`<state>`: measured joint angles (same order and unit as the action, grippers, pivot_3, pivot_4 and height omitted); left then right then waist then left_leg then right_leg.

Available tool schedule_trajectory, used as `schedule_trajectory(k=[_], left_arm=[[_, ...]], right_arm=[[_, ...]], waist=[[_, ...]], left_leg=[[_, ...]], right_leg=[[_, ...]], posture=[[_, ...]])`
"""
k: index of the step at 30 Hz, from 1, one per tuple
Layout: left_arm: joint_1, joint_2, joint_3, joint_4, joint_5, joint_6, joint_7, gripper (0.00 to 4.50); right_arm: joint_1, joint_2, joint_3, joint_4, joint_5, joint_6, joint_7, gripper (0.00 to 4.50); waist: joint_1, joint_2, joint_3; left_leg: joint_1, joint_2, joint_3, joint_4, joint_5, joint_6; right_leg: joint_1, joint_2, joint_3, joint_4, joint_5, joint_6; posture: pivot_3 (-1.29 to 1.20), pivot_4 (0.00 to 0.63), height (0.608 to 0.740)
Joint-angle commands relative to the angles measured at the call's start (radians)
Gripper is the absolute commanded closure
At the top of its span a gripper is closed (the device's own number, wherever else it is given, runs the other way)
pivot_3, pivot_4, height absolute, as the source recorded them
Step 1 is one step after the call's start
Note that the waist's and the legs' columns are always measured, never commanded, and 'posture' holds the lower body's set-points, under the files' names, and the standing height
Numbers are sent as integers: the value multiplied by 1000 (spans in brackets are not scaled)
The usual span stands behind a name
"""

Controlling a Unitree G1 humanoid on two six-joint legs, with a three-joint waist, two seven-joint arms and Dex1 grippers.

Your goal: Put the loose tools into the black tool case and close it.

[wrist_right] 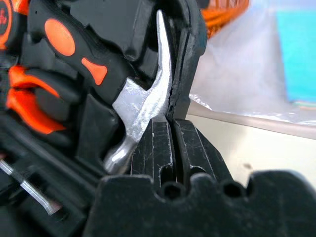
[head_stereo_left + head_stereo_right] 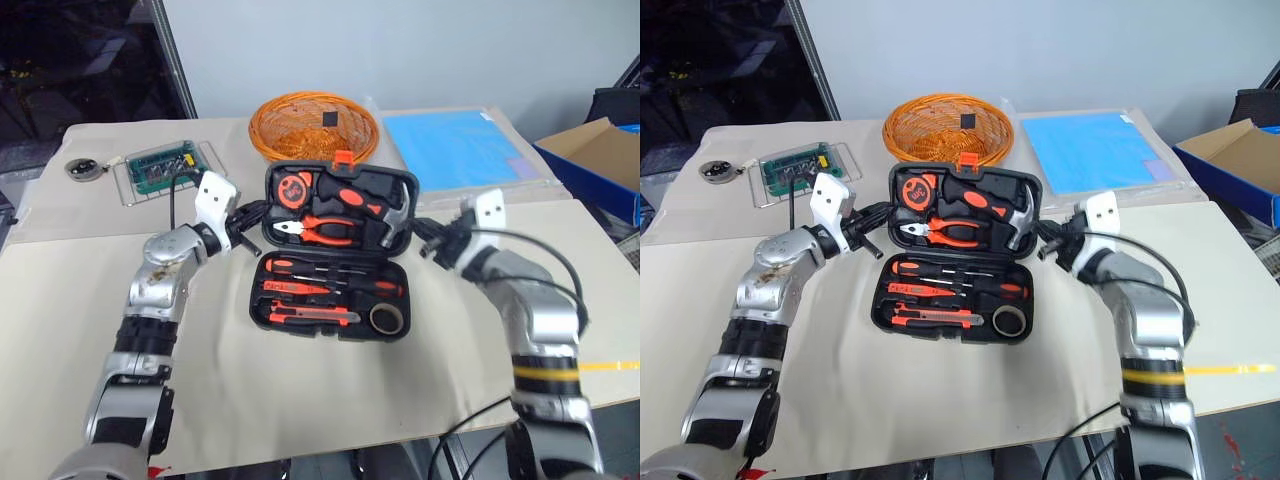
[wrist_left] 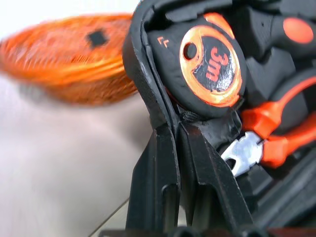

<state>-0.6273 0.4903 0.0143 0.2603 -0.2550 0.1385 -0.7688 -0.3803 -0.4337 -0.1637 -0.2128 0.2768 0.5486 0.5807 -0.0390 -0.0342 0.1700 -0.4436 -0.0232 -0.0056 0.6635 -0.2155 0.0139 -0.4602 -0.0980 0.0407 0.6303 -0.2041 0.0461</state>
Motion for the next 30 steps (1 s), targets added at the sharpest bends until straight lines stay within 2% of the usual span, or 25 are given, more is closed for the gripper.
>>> schedule_trajectory(k=[1,2,3,4,6,7,8,9,10,14,17,18,19,20,22,24,27,30], left_arm=[[126,87,-10,-178,-55,-62,-194,4491],[145,105,-1,-189,-64,-79,-219,4491],[164,126,24,-202,-94,-32,-220,3790],[175,138,43,-211,-115,6,-216,3582],[202,178,75,-218,-149,73,-235,2764],[232,213,99,-229,-185,128,-269,2364],[252,239,116,-238,-212,171,-291,2025],[276,279,120,-240,-222,213,-322,1643],[299,315,126,-234,-227,230,-355,1643],[359,449,184,-176,-274,336,-462,1643],[420,552,223,-170,-315,339,-620,1643],[432,574,239,-195,-359,377,-665,1580],[444,587,251,-222,-393,408,-696,1580],[467,603,261,-265,-424,428,-733,1192],[494,617,267,-326,-452,456,-755,854],[535,630,278,-391,-473,478,-771,151],[594,628,297,-490,-483,461,-781,70],[628,619,317,-575,-489,448,-774,70]], right_arm=[[219,-82,54,-309,-32,-178,90,4500],[246,-86,42,-326,-28,-191,87,4500],[288,-102,26,-354,-22,-205,94,4500],[316,-114,15,-373,-14,-209,98,4500],[379,-159,10,-427,-25,-215,121,4500],[429,-185,4,-478,-31,-210,136,4154],[464,-206,1,-514,-33,-207,145,3805],[518,-256,4,-536,-85,-237,170,3627],[567,-293,-6,-546,-128,-270,185,3627],[736,-369,-143,-582,-95,-219,256,3627],[831,-375,-253,-610,58,-159,340,3627],[848,-379,-262,-625,110,-141,367,4124],[852,-383,-258,-639,142,-129,380,4269],[842,-388,-228,-660,185,-101,383,4500],[811,-403,-159,-678,202,-85,388,4500],[767,-412,-54,-680,172,-87,383,4500],[690,-425,109,-642,95,-91,367,4500],[626,-437,217,-591,27,-70,345,4500]], waist=[[3,0,0],[0,0,0],[-2,0,0],[-2,0,0],[0,0,1],[-1,0,3],[-1,0,3],[-4,0,3],[-4,0,3],[4,-1,2],[6,-2,2],[9,-2,2],[11,-3,2],[15,-3,2],[20,-5,2],[25,-5,2],[25,-5,2],[26,-7,3]], left_leg=[[1,0,0,0,-4,6],[2,0,1,0,-4,7],[7,1,2,0,-5,8],[11,2,4,0,-5,8],[25,3,5,1,-4,9],[34,5,6,2,-4,9],[40,6,7,2,-4,9],[41,7,7,2,-4,9],[43,9,7,2,-4,9],[47,14,11,2,-3,7],[45,16,15,3,-2,7],[45,16,16,3,-2,6],[44,17,16,3,-3,6],[43,18,16,3,-3,6],[43,20,17,3,-4,5],[43,21,17,3,-5,5],[43,21,18,3,-5,5],[43,21,18,3,-5,5]], right_leg=[[1,-1,0,0,0,0],[2,-1,0,0,0,0],[6,0,0,-1,0,0],[10,0,1,-1,0,0],[25,0,1,-5,0,1],[34,2,0,-7,0,1],[40,2,0,-8,-8,8],[41,3,0,-8,-10,3],[41,4,0,-7,-10,3],[42,6,0,-4,-11,2],[40,6,0,-4,-10,2],[40,6,0,-4,-10,2],[38,6,1,-5,-10,2],[39,6,0,-5,-10,2],[38,6,0,-5,-10,2],[38,5,0,-6,-11,-1],[38,6,-1,-6,-12,-2],[37,6,-1,-6,-12,-2]], posture=[[0,150,740],[0,150,740],[0,150,740],[0,150,740],[0,150,740],[0,150,740],[0,150,740],[0,150,740],[0,150,740],[0,150,740],[0,150,740],[0,150,740],[0,150,740],[0,150,740],[0,150,740],[0,150,740],[0,150,740],[0,150,740]])
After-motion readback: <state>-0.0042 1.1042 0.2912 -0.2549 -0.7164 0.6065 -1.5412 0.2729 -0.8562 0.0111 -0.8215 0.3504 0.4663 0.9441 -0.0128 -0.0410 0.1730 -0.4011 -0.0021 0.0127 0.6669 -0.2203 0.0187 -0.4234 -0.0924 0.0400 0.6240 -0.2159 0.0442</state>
